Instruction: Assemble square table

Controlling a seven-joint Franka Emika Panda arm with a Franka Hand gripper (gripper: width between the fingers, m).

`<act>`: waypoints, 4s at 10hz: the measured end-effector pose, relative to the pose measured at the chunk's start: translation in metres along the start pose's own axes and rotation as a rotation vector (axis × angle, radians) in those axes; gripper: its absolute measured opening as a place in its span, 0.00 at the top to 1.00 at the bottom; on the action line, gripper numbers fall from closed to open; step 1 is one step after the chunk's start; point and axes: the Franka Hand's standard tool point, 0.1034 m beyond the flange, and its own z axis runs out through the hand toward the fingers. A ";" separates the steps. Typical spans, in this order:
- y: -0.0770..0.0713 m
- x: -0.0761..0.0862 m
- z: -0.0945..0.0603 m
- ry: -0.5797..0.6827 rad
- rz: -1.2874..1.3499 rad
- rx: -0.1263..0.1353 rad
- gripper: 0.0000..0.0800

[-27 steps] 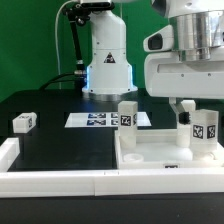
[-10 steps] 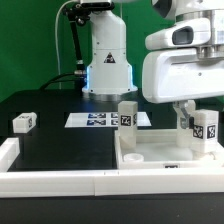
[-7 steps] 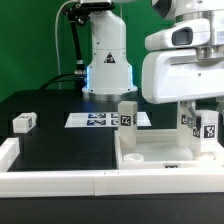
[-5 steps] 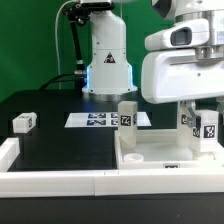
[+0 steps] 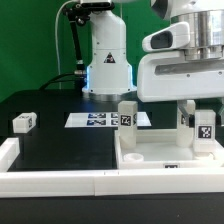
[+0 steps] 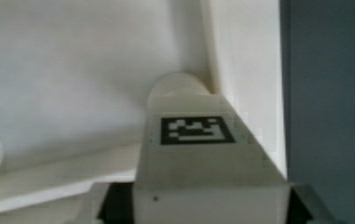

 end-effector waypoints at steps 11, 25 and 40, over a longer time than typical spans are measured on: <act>0.007 0.004 0.002 -0.021 0.719 0.023 0.52; -0.003 0.001 0.001 -0.015 -0.291 -0.012 0.19; 0.003 0.000 0.003 -0.028 -0.254 -0.011 0.64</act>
Offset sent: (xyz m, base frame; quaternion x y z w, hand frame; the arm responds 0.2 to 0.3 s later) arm 0.0023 -0.0081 -0.0166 -0.0055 0.0032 0.2705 0.9627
